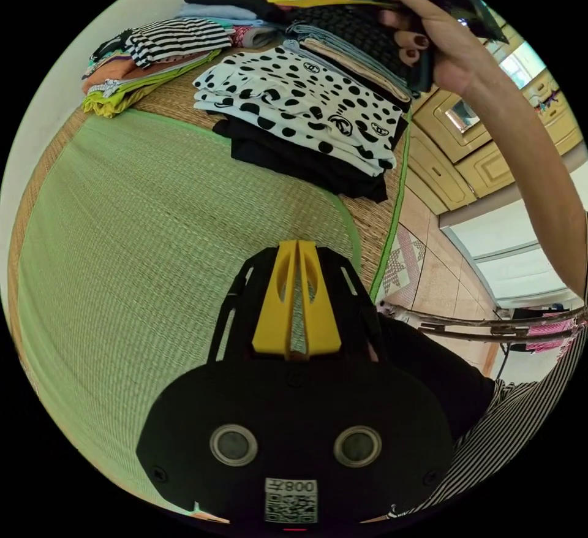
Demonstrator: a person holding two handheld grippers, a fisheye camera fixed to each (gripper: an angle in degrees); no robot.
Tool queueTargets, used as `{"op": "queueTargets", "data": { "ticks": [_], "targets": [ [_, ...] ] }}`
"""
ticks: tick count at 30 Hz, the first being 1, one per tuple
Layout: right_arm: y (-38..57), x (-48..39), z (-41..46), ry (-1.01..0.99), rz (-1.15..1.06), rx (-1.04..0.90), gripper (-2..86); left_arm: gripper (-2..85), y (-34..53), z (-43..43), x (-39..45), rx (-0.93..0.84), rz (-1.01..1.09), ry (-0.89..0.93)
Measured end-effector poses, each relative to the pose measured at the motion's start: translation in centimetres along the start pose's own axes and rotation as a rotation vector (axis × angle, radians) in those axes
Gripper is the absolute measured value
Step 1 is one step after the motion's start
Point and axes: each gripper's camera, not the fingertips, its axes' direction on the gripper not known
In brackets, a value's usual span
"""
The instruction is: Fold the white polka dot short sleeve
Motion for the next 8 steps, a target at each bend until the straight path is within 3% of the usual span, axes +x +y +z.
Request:
{"op": "queueTargets", "data": {
  "ticks": [8],
  "targets": [
    [-14.4, -3.8, 8.1, 0.006, -0.075, -0.007, 7.1, 0.4, 3.3, -3.0, -0.8, 0.074, 0.005, 0.062]
  ]
}}
